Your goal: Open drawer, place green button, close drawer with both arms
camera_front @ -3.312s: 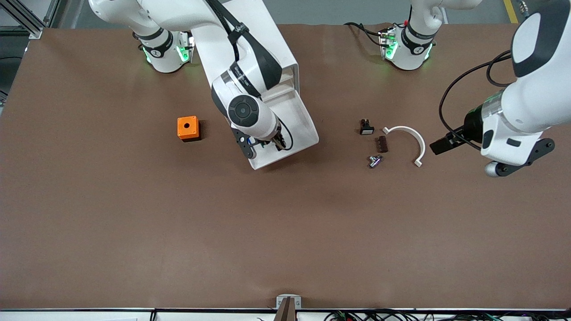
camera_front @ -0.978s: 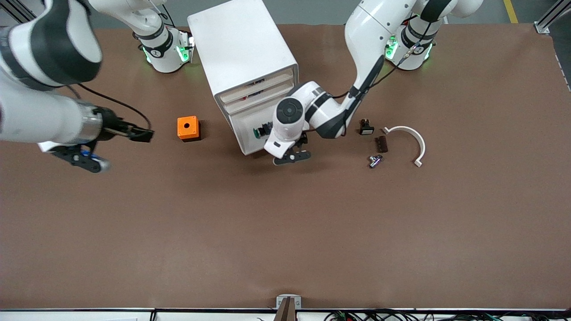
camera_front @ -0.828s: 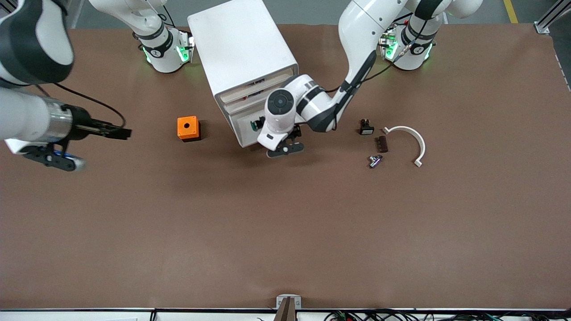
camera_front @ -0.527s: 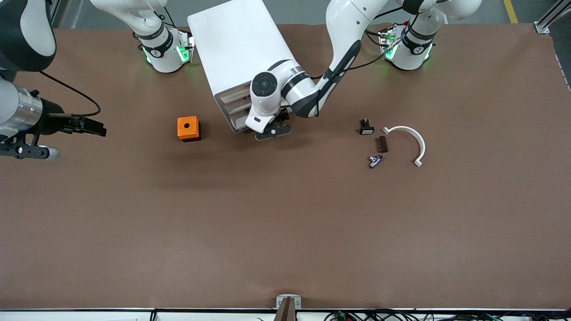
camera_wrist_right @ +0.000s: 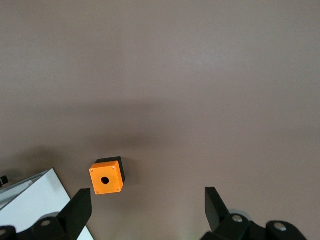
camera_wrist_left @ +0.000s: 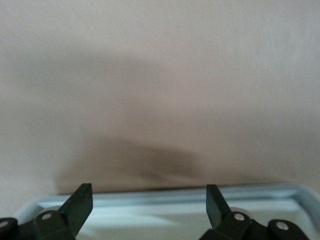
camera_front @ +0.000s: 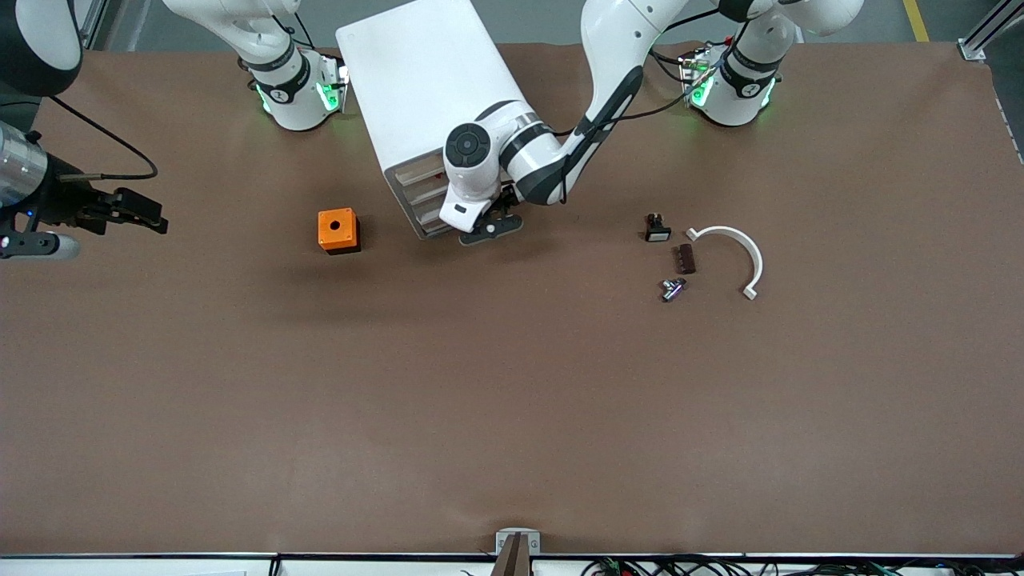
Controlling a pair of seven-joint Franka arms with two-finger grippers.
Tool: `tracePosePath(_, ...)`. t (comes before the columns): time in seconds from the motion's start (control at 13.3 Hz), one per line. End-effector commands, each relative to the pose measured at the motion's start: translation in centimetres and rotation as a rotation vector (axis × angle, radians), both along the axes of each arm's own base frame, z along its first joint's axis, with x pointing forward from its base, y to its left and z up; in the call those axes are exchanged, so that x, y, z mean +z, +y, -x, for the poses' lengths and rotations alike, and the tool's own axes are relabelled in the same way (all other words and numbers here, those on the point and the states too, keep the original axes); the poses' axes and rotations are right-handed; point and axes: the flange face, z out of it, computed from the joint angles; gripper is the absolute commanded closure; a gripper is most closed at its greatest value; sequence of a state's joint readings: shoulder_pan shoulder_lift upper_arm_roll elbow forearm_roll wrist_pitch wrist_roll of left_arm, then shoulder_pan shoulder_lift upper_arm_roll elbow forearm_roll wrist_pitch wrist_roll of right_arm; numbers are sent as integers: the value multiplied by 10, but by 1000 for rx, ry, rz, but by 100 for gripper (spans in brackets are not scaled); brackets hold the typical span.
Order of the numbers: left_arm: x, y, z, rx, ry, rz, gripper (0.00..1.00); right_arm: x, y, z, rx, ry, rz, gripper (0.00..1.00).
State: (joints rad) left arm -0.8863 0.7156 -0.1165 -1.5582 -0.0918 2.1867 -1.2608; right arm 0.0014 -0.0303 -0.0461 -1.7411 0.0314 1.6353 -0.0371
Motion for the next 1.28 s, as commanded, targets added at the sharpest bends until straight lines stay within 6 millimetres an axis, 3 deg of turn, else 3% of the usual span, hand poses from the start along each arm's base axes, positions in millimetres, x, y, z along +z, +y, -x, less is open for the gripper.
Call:
tracePosePath(0.0,68,58,-74,52,-57,26,0,25,-2,2,17,-29,23,0)
tracePosePath(0.23,140,128,-152,154,-150,75,0,60,-2,2,12,-55,25,0)
tracePosePath(0.45,204,205,-202,234,-267,67,0,89,-11,7,0,-58,19,0)
tracePosePath(0.6,242,255,-226,298,-320,86,0,88,-9,6,1,-57,19,0)
tracePosePath(0.83,291,324,-245,333,-347,72,0,88,-9,6,1,-57,16,0)
tracePosePath(0.98,331,356,-239,159,-343,46,0,87,-7,6,7,-53,20,0)
tracePosePath(1.2,366,423,-232,34,-285,12,0,85,-6,5,7,-50,22,0)
